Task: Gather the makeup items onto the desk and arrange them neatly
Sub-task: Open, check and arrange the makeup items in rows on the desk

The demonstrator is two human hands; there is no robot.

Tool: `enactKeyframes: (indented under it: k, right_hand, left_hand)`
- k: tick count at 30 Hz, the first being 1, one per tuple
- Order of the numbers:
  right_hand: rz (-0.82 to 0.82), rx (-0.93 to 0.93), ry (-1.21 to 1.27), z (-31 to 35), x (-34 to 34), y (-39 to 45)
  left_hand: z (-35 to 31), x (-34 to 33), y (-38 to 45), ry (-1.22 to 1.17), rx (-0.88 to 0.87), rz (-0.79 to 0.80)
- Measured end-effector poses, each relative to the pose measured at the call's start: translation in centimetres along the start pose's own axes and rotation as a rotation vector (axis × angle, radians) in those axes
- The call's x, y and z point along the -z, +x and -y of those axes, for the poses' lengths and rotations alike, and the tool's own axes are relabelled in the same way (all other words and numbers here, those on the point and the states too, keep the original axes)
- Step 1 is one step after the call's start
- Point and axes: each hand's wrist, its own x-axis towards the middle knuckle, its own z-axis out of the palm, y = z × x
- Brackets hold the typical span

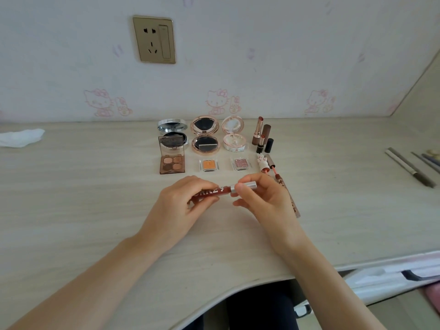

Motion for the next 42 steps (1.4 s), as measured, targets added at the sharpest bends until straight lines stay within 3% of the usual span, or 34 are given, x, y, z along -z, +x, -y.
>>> enactKeyframes:
  k: [16,26,32,42]
  right_hand:
    - [-0.062,0.041,0.221,0.7,1.2,-0.1]
    - [-0.106,0.038,0.233,4.8,4.5,1.7]
    - [-0.087,-0.010,0.164,6.0,7.6,3.3]
    - [-0.103,-0.145,-0.065,6.6,13.1,6.2]
  left_hand:
    - [-0.6,0.1,0.1,-0.076,-0.007,-0.019]
    - [-3.4,-1.7,1.1,-0.141,-0.024,0.072]
    - [-5.3,-4.1,2.9,0.018,-0.210,0.144]
    - [-7.9,-10.1,5.1,0.226,-0.218,0.217]
